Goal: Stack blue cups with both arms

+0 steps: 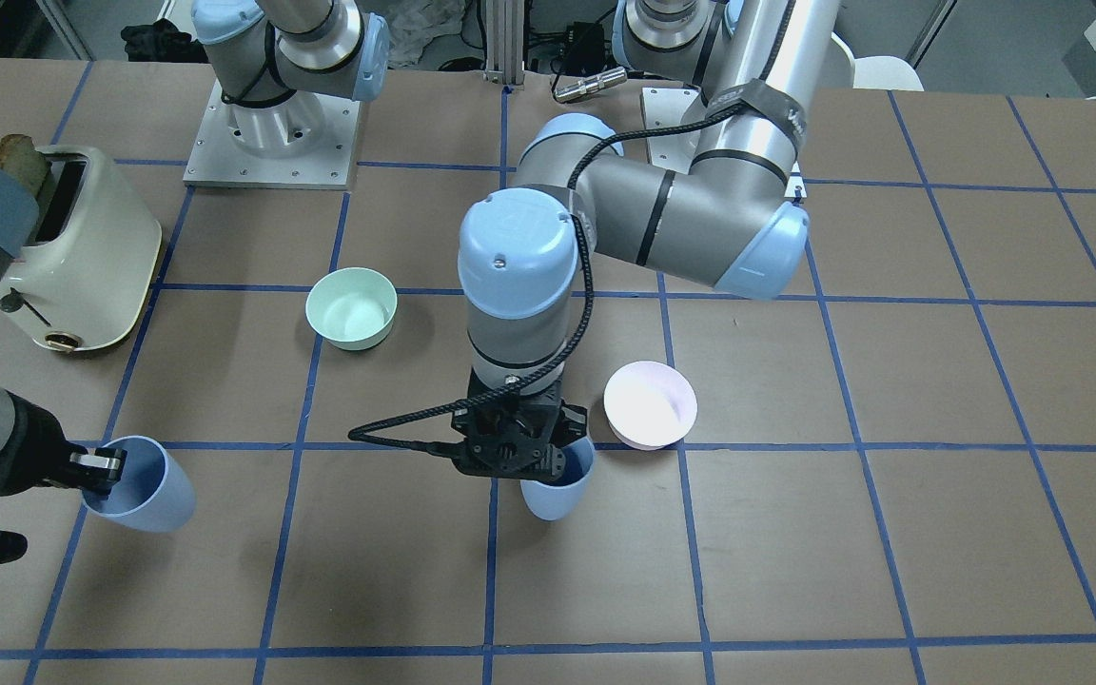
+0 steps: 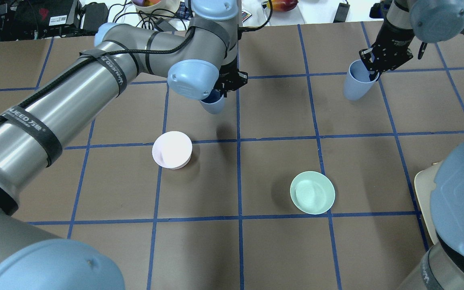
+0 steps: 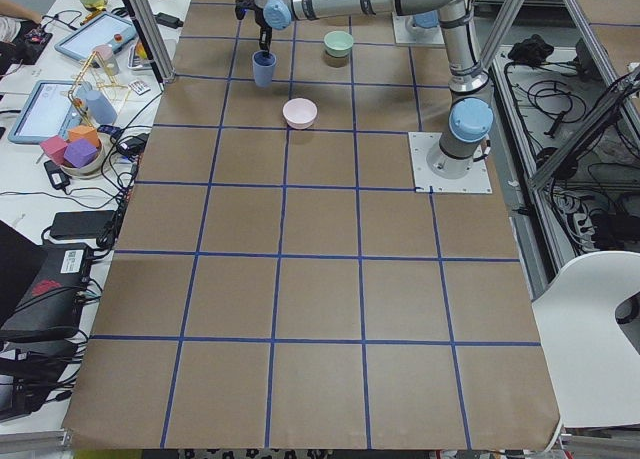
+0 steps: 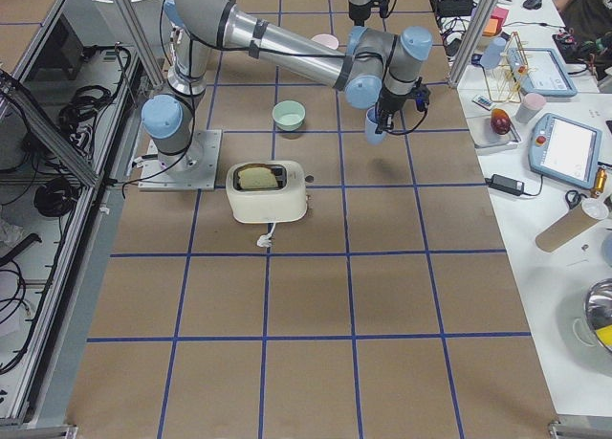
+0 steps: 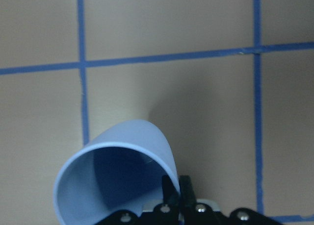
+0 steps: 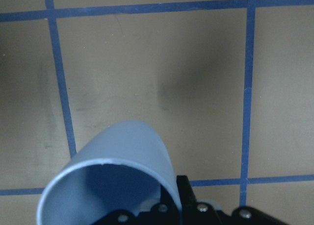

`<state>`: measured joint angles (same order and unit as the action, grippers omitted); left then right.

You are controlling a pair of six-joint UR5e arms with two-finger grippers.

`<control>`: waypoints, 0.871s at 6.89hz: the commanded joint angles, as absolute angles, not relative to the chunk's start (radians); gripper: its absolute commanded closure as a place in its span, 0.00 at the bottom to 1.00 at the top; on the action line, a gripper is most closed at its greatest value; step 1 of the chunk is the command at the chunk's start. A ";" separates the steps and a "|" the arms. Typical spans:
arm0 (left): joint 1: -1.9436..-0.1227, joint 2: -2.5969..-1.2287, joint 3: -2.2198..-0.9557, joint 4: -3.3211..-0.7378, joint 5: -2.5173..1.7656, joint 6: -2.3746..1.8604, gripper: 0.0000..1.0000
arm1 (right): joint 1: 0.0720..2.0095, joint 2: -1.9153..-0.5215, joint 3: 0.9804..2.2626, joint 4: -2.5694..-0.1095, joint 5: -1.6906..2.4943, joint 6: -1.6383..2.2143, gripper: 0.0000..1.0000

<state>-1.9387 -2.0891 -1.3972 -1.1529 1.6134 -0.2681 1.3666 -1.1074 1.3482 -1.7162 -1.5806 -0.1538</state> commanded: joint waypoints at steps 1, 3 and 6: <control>-1.967 -2.088 -1.446 -1.161 1.514 -0.267 1.00 | 1.385 -1.111 1.298 -1.660 -1.560 -0.101 1.00; -1.967 -2.103 -1.495 -1.148 1.511 -0.276 0.01 | 1.428 -1.108 1.299 -1.661 -1.572 -0.037 1.00; -1.953 -1.960 -1.465 -1.298 1.503 -0.221 0.00 | 1.469 -1.112 1.298 -1.646 -1.563 -0.002 1.00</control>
